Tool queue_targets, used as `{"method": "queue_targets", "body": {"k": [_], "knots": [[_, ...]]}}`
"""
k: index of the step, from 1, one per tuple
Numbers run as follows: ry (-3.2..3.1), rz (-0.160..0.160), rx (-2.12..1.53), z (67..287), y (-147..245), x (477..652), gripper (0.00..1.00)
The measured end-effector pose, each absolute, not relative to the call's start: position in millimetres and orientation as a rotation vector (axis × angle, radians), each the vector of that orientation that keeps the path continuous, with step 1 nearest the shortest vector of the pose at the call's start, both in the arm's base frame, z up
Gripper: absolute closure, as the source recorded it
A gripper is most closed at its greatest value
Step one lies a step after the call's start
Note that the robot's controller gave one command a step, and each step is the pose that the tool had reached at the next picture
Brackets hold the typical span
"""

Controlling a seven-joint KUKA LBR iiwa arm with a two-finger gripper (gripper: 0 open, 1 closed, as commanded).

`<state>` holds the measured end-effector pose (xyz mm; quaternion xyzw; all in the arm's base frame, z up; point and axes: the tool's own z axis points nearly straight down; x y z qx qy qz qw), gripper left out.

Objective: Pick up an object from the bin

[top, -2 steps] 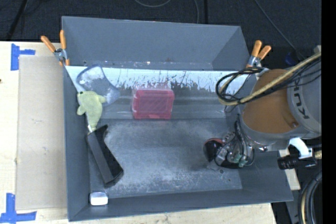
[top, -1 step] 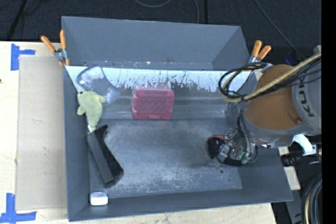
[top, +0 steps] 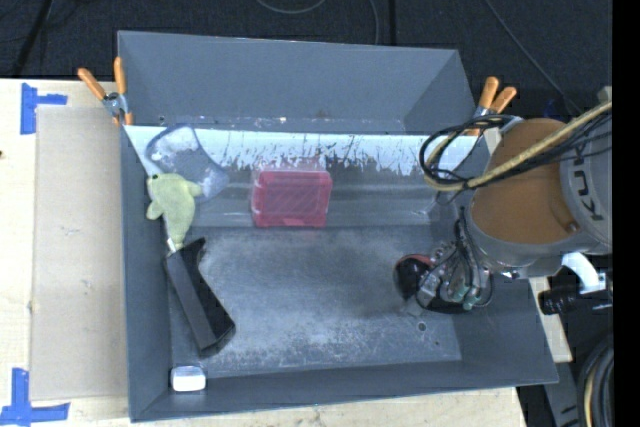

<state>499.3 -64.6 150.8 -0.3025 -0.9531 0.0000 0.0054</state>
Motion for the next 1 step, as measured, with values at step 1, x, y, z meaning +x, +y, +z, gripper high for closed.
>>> {"method": "queue_targets", "body": {"k": [1], "knots": [[-2.98,0.001,-0.945,158.8,-64.6,498.4,1.0]]}}
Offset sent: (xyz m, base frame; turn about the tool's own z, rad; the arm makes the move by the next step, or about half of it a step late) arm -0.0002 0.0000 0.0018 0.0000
